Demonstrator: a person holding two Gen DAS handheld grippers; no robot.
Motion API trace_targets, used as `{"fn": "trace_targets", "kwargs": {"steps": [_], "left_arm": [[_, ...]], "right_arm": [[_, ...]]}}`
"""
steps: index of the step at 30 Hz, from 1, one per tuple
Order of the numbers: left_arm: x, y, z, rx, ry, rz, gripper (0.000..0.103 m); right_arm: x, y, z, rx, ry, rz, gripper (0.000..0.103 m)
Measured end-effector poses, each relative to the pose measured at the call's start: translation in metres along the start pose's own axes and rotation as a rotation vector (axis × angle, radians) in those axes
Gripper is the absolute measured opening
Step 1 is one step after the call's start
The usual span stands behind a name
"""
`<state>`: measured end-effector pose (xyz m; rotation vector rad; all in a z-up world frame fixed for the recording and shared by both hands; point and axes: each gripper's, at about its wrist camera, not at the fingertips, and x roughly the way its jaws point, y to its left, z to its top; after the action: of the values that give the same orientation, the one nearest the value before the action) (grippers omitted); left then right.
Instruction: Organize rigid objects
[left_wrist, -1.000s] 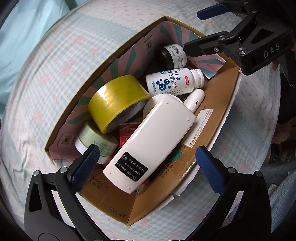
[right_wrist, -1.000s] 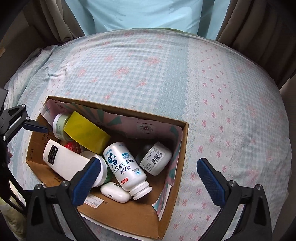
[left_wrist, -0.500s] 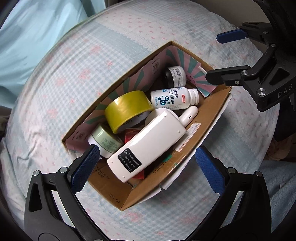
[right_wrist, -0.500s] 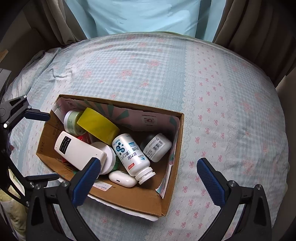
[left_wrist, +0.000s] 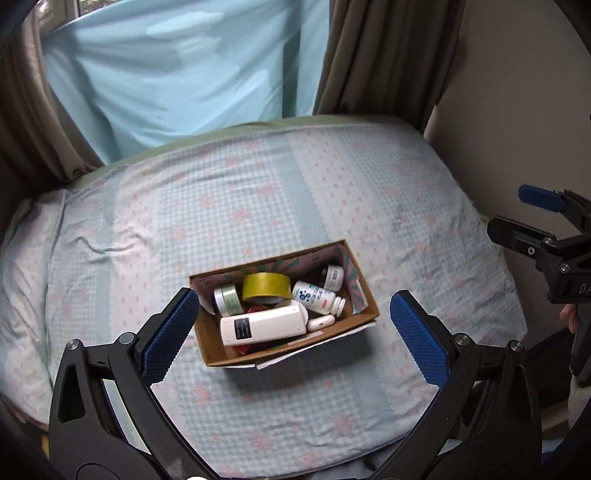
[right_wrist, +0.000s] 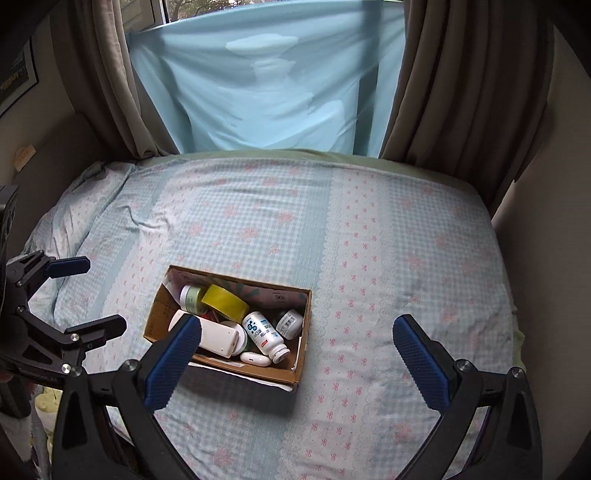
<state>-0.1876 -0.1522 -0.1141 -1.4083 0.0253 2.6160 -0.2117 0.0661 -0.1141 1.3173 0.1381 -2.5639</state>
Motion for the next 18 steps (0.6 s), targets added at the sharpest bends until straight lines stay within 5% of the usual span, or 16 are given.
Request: {"fn": "trace_targets", "kwargs": {"steps": [7,18], "left_arm": [[-0.101,-0.027,-0.006,-0.129,-0.218,0.055,0.103],[-0.150,-0.043,-0.041,-0.167,-0.296,0.079,0.103]], "right_arm": [[-0.108,-0.022,0.000,0.076,-0.141,-0.074,0.103],[-0.157,-0.023,-0.041,0.105,-0.222,-0.099,0.103]]}}
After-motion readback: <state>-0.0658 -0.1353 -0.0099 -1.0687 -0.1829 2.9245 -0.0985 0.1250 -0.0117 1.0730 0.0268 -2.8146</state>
